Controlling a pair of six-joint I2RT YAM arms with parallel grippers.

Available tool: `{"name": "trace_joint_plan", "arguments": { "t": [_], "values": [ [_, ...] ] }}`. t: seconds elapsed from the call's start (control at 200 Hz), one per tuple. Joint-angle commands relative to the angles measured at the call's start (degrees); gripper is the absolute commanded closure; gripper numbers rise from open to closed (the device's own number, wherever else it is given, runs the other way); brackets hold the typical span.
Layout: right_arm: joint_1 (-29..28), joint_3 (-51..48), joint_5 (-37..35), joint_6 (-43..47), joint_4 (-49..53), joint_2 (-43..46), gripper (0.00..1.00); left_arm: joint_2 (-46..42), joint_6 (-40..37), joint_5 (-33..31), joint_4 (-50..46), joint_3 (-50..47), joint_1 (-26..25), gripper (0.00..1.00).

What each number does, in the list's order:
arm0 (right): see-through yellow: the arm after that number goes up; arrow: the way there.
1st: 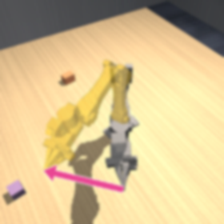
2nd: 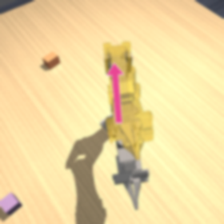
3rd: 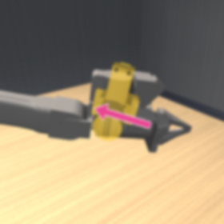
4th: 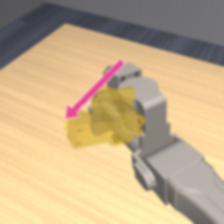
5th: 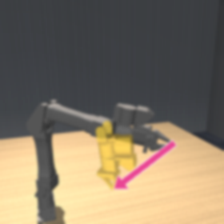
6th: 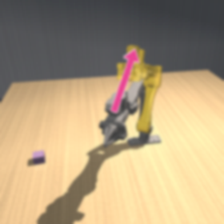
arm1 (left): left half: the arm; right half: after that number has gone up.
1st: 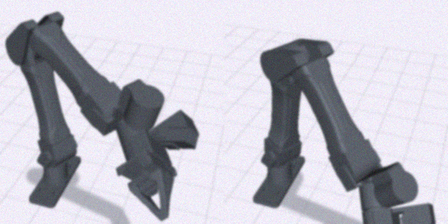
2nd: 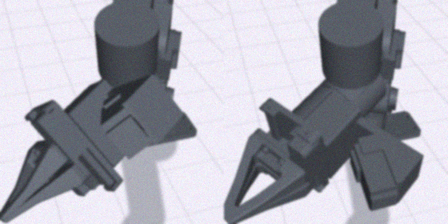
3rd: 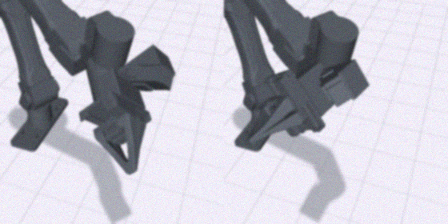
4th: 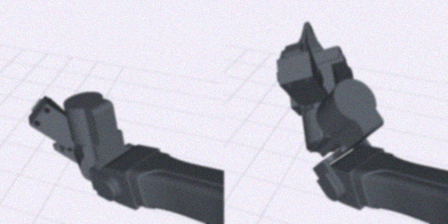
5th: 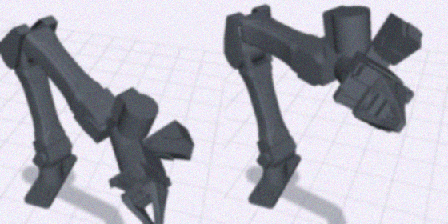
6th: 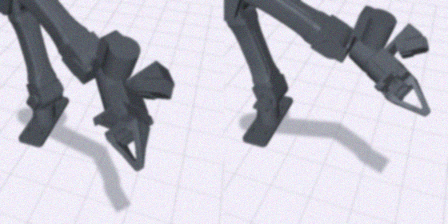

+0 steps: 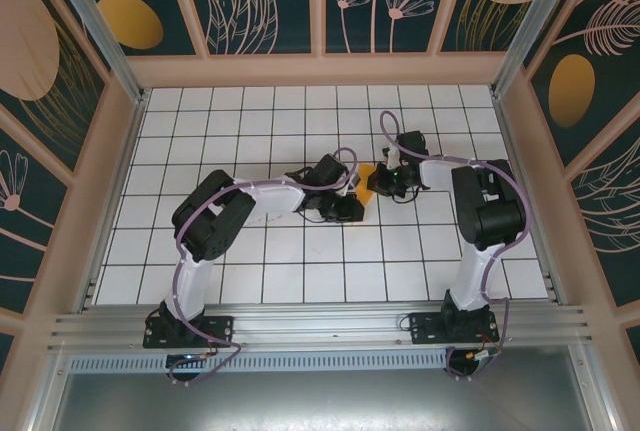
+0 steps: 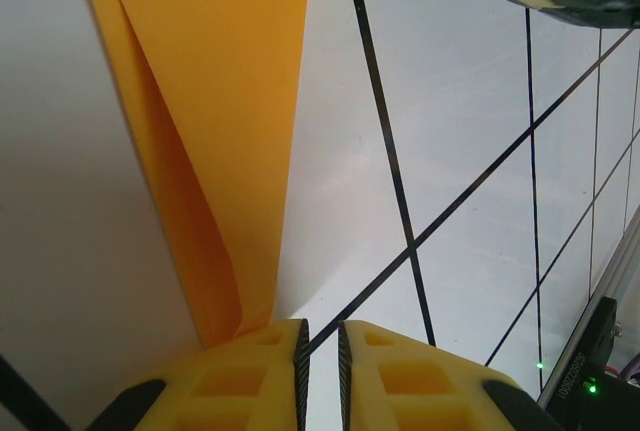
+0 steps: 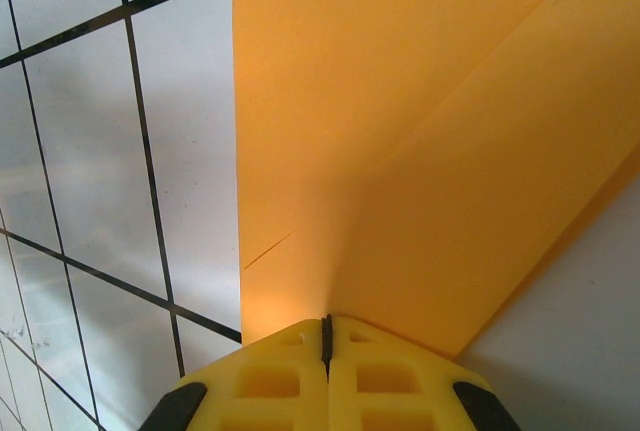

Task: Fold a paper plane with a square sheet of paper (fold left side to right side)
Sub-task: Fold the wing for the fifth time at the center of the table.

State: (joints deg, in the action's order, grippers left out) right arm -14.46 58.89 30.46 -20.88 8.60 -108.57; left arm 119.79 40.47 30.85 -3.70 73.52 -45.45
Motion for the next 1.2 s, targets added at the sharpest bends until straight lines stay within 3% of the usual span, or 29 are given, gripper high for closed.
{"name": "trace_joint_plan", "arguments": {
  "t": [0.0, 1.196],
  "values": [
    [-0.6, 0.3, -3.6, 1.5, 3.4, -2.3, 1.0, 1.1, -0.8, -0.9, -0.8, 0.0, -0.2, 0.82],
    [-0.6, 1.2, -3.5, 1.5, 4.1, -3.5, 1.0, 1.1, 1.1, 2.1, 2.9, -5.4, -2.2, 0.82]
  ]
}}
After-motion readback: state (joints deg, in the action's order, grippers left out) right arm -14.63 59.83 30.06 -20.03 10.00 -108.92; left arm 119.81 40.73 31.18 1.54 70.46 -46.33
